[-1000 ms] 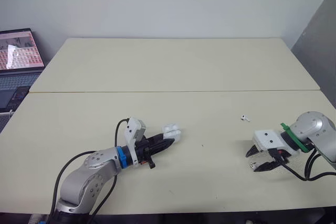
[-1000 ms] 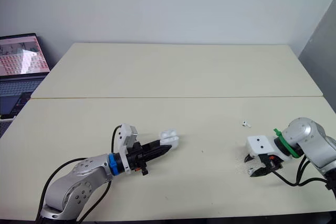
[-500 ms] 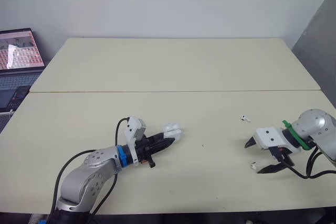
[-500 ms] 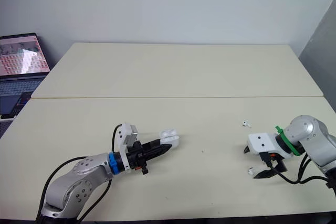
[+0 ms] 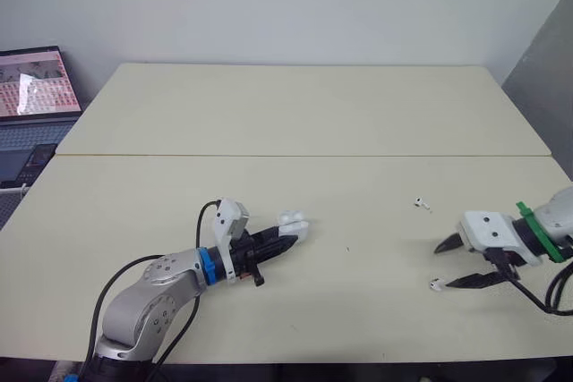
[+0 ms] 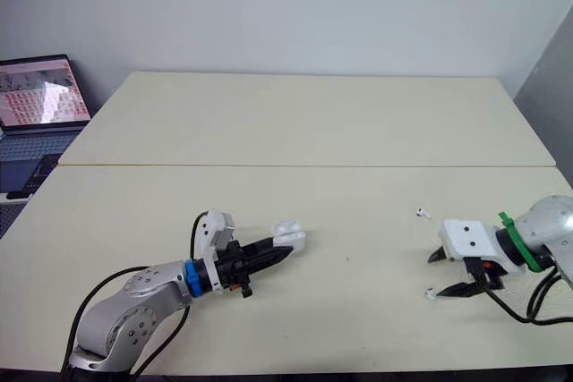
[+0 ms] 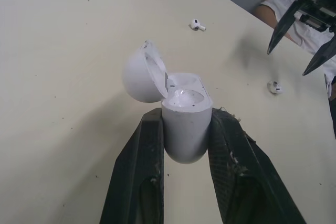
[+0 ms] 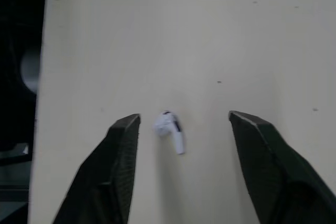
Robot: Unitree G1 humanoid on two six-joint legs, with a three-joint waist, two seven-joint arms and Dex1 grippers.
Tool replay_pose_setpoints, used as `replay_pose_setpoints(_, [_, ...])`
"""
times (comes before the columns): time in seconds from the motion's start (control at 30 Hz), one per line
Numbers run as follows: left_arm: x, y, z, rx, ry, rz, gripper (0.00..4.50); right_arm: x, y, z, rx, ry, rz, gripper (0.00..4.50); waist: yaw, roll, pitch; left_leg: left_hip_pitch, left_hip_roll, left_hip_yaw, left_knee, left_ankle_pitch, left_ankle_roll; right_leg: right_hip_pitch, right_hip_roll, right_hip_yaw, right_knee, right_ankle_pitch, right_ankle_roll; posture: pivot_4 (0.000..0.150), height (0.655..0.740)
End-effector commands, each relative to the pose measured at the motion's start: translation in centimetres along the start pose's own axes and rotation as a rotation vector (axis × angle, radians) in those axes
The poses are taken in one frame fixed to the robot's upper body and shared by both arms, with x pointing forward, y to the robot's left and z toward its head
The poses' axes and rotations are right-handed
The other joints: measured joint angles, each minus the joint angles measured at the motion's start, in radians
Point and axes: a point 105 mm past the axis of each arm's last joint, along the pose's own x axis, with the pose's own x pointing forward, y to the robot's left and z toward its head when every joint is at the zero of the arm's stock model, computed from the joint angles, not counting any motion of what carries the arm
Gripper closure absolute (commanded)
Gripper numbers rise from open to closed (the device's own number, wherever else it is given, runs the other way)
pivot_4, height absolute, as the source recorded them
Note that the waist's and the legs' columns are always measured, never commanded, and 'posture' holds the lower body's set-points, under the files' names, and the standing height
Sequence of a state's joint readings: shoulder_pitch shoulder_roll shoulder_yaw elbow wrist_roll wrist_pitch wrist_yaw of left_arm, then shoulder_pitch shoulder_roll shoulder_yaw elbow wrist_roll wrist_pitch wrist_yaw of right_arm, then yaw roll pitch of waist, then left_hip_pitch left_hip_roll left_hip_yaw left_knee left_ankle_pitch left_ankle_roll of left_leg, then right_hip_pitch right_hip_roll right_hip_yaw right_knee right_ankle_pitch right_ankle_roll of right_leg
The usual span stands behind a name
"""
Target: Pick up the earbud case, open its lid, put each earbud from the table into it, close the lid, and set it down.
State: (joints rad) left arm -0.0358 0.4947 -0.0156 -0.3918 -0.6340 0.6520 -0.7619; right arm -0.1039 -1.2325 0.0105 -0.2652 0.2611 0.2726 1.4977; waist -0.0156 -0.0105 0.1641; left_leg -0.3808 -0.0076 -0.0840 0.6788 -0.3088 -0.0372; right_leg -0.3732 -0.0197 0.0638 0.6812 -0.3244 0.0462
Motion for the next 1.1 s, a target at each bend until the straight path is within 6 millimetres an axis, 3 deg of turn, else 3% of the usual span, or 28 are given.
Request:
replay_pose_setpoints(0.03, [0.3,-0.6,0.8,0.023,-0.019,-0.044,3.71,0.1,0.8,0.0,-0.004,0.012,-0.013,3.07,0.002,0.0,0.0,0.0,0.0,0.0,0.0,0.0,0.0,0.0,0.0,0.0,0.0,0.0,0.0,0.15,0.74])
replay_pose_setpoints(0.17, [0.4,-0.5,0.9,0.028,-0.015,-0.053,3.71,1.0,1.1,-1.0,0.0,0.043,-0.03,4.49,0.002,0.0,0.0,0.001,0.0,0.001,0.0,0.0,0.0,0.0,0.0,0.001,0.0,0.0,0.0,0.15,0.74])
replay_pose_setpoints(0.3, [0.3,-0.4,1.0,0.032,-0.013,-0.051,3.71,1.6,0.1,-2.1,-0.043,0.092,-0.097,4.49,0.002,0.0,0.0,0.001,0.0,0.001,0.0,0.0,0.0,0.0,0.0,0.0,0.0,0.0,0.0,0.15,0.74])
replay_pose_setpoints(0.5, [0.2,-0.4,1.0,0.029,-0.013,-0.046,3.71,1.8,0.2,-2.3,-0.048,0.091,-0.079,4.49,0.003,0.0,0.0,0.001,0.0,0.001,0.0,0.0,0.0,0.0,0.0,0.001,0.0,0.0,0.0,0.15,0.74])
replay_pose_setpoints(0.9, [0.3,-0.5,0.9,0.026,-0.015,-0.045,3.71,1.4,-1.6,-0.9,-0.065,0.028,-0.155,4.49,0.005,0.0,0.0,0.0,0.0,0.001,0.0,0.0,0.0,0.0,0.0,0.0,0.0,0.0,0.0,0.15,0.74])
replay_pose_setpoints(1.1, [0.3,-0.5,0.9,0.026,-0.016,-0.043,3.71,1.1,-1.4,-0.8,-0.046,0.024,-0.134,4.49,0.007,0.0,0.0,0.0,0.0,0.001,0.0,0.0,0.0,0.0,0.0,0.001,0.0,0.0,0.0,0.15,0.74])
